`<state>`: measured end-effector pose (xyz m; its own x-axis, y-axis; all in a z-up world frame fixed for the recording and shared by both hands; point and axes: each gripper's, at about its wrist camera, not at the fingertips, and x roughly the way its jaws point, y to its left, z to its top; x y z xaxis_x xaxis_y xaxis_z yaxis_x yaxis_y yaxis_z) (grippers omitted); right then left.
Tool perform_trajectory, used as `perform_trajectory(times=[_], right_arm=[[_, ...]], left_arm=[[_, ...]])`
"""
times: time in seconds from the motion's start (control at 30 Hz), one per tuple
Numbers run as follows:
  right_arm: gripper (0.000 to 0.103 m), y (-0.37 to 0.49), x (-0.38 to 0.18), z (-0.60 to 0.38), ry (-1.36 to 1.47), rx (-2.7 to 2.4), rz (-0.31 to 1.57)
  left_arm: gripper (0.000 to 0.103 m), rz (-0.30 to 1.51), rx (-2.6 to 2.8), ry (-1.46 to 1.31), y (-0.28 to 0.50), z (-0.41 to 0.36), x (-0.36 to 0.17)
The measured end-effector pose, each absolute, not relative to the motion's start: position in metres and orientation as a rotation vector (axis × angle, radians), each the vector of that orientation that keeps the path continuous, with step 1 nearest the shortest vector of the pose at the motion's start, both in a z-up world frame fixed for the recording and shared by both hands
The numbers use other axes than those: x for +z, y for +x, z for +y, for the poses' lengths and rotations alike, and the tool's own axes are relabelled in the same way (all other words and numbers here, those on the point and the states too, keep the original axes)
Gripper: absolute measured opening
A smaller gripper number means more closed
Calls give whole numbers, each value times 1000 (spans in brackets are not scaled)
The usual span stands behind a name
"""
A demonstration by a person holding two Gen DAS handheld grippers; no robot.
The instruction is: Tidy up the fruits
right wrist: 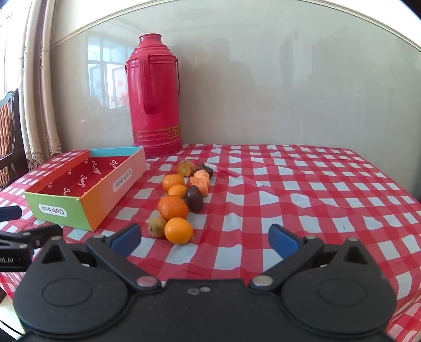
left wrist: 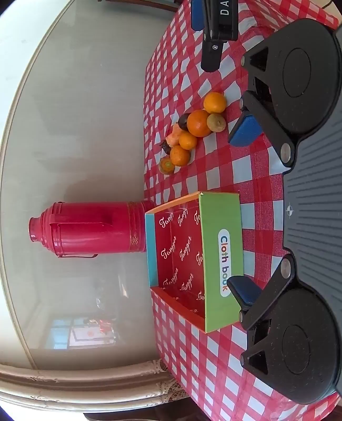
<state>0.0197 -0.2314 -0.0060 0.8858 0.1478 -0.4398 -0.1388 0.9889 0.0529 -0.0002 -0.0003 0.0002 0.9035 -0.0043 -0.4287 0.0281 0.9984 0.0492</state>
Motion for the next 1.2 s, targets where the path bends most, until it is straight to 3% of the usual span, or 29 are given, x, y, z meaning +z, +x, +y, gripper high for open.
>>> perform_trajectory(times=[1.2], right_arm=[[97,20,-11,-229,6,145,462]], left_arm=[[103,461,-10,44,3,1,-3]])
